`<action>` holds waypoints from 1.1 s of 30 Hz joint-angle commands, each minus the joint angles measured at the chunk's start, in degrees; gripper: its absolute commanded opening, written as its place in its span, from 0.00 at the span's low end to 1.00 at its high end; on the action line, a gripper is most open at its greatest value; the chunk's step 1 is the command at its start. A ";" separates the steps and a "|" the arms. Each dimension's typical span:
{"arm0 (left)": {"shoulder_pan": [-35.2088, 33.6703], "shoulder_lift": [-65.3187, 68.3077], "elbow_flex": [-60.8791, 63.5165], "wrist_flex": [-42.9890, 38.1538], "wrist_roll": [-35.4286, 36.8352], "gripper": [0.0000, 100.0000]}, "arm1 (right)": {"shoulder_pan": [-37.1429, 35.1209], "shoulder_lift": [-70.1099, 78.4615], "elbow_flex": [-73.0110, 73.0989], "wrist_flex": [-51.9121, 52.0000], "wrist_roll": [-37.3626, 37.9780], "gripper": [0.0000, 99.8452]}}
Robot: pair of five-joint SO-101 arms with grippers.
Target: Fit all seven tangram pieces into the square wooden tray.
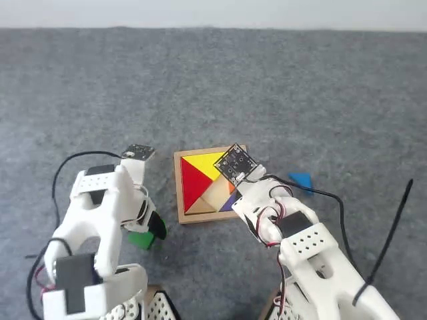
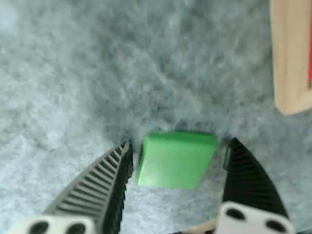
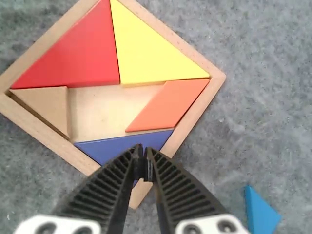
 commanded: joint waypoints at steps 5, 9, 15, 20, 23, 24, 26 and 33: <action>4.40 0.62 -2.24 -0.97 5.89 0.27 | 0.84 0.04 -2.99 -1.45 -0.35 0.01; 1.23 0.70 -1.98 -1.67 -0.97 0.25 | 0.92 0.04 -2.99 -1.45 -0.35 0.01; -0.44 0.26 -1.63 0.79 -16.18 0.25 | 0.92 0.04 -2.99 -1.45 -0.35 0.01; -0.44 0.26 -1.80 0.79 -21.10 0.25 | 0.92 0.04 -2.99 -1.45 -0.35 0.01; -0.44 0.26 -1.80 0.35 -22.07 0.25 | 0.92 0.04 -2.99 -1.45 -0.35 0.01; -0.44 0.26 -1.80 0.26 -21.36 0.25 | 1.01 0.04 -2.99 -1.45 -0.35 0.01; -0.44 0.26 -1.71 -0.97 -19.52 0.21 | 1.01 0.04 -2.99 -1.45 -0.35 0.01; -0.44 0.26 -1.71 -2.11 -18.20 0.09 | 1.01 0.04 -2.99 -1.45 -0.35 0.01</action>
